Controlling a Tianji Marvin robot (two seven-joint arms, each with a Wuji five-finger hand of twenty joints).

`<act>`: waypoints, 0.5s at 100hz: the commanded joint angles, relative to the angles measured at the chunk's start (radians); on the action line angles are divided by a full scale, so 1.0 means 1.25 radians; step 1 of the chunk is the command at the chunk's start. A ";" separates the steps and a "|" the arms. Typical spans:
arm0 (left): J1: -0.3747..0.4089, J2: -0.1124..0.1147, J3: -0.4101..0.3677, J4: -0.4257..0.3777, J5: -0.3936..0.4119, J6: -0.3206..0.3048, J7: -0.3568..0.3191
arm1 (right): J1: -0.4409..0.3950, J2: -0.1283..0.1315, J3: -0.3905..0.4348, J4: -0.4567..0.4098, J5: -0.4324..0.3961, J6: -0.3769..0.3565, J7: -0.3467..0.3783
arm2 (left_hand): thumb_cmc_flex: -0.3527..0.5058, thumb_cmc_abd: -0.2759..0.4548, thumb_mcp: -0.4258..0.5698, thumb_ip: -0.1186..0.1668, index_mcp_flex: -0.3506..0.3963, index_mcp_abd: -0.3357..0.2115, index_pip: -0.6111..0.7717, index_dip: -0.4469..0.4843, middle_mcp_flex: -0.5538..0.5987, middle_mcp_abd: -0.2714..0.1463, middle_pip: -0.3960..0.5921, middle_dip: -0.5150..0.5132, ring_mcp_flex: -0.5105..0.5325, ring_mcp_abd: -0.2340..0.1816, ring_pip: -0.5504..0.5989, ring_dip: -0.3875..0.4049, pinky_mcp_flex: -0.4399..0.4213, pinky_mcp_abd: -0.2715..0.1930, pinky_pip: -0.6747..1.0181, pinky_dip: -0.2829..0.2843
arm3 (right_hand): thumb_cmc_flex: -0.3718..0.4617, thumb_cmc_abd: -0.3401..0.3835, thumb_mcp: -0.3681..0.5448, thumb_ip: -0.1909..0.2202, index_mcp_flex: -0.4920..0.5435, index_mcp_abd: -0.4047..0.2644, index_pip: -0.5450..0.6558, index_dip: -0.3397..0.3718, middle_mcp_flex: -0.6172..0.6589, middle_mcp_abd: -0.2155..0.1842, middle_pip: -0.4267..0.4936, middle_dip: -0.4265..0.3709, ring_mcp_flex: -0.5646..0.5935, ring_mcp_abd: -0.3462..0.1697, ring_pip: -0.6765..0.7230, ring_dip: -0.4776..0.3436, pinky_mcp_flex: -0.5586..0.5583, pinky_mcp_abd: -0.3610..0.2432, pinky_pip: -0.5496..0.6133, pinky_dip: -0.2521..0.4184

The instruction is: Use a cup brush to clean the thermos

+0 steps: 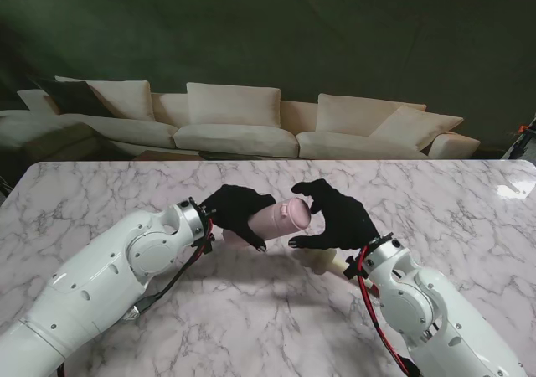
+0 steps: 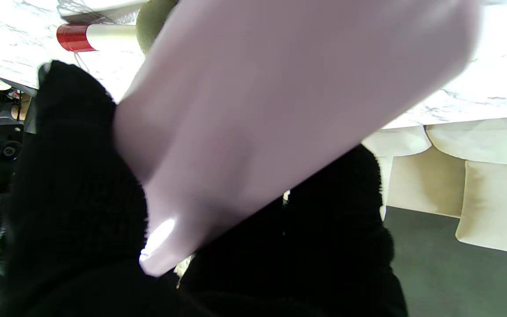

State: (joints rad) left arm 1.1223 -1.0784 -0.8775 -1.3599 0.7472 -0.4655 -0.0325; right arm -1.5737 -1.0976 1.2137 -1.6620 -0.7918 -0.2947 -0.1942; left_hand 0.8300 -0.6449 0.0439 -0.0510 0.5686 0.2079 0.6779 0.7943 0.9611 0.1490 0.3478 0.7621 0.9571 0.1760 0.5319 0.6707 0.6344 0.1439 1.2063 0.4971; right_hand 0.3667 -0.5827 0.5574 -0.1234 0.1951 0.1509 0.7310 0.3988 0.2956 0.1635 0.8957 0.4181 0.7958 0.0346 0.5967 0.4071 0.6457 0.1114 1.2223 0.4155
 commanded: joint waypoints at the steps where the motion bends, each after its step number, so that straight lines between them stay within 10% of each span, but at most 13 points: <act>1: -0.007 -0.004 0.003 -0.002 -0.003 -0.001 -0.008 | 0.010 -0.010 -0.013 0.012 -0.004 0.014 -0.008 | 0.319 0.309 0.284 0.045 0.068 -0.174 0.128 0.042 0.001 -0.027 0.042 0.023 0.072 -0.076 0.156 0.048 0.007 -0.081 0.037 0.017 | 0.023 0.000 -0.019 0.003 0.023 -0.007 0.044 0.010 0.044 -0.021 0.080 0.045 0.048 -0.033 0.058 0.043 0.041 -0.047 0.042 0.041; 25: -0.015 -0.005 0.010 0.003 -0.007 0.002 -0.010 | 0.043 -0.031 -0.094 0.041 0.021 0.112 -0.080 | 0.320 0.311 0.284 0.045 0.068 -0.174 0.128 0.042 0.000 -0.028 0.042 0.023 0.071 -0.076 0.156 0.048 0.007 -0.082 0.037 0.017 | -0.039 0.078 0.118 -0.019 0.194 -0.068 0.119 0.084 0.379 -0.181 0.276 0.203 0.267 -0.064 0.312 0.163 0.061 0.123 0.125 0.182; 50: -0.022 -0.005 0.018 0.008 -0.009 0.003 -0.013 | 0.062 -0.062 -0.155 0.066 0.079 0.218 -0.150 | 0.321 0.311 0.283 0.045 0.069 -0.175 0.129 0.042 0.001 -0.027 0.043 0.023 0.072 -0.075 0.157 0.048 0.007 -0.082 0.037 0.017 | -0.134 0.130 0.005 -0.016 0.379 -0.022 0.065 -0.033 0.808 -0.181 0.247 0.165 0.416 0.007 0.587 0.232 0.113 0.230 0.179 0.141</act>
State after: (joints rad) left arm 1.1037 -1.0779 -0.8579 -1.3410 0.7393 -0.4627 -0.0375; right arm -1.4937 -1.1578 1.0342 -1.5798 -0.6967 -0.0394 -0.3948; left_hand 0.8300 -0.6448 0.0439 -0.0511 0.5686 0.2101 0.6779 0.7951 0.9611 0.1490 0.3479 0.7621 0.9574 0.1760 0.5324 0.6604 0.6344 0.1440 1.2073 0.4971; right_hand 0.1986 -0.4898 0.5647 -0.1593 0.6573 0.0927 0.8402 0.4095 1.1464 0.0410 1.1500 0.6524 1.3047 0.0331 1.2574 0.6639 0.7637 0.3494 1.4073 0.6197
